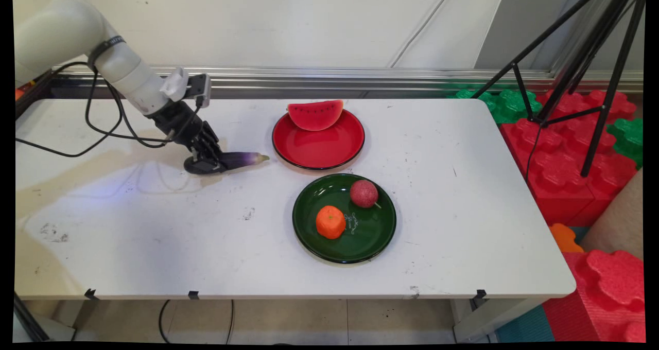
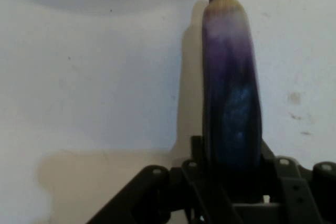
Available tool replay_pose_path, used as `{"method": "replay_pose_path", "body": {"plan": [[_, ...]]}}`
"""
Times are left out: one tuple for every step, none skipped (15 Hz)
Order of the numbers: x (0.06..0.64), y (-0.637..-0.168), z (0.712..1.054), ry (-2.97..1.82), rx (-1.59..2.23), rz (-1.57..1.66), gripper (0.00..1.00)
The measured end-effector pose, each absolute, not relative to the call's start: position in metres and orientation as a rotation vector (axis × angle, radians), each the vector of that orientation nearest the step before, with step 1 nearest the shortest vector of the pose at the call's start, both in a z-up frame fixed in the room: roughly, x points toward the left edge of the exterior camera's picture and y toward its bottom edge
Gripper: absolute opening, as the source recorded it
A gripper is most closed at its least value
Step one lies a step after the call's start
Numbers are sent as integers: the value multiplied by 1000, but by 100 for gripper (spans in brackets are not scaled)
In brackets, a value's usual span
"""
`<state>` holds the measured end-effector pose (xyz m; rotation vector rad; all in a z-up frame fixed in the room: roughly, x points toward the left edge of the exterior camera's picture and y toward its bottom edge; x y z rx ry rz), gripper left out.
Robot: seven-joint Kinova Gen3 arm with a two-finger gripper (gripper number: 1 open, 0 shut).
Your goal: Place the picked object on the table
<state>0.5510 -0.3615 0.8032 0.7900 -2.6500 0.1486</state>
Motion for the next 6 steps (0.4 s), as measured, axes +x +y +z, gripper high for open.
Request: {"method": "replay_pose_path", "body": {"plan": [[551,-363,799,-2646,795,146,0],[551,-364,797,-2642,800,144,100],[551,-365,794,-2637,806,144,100],[552,-367,793,-2632,811,143,100],[552,-367,793,-2628,814,142,100],[553,-368,793,-2624,816,142,100]]}}
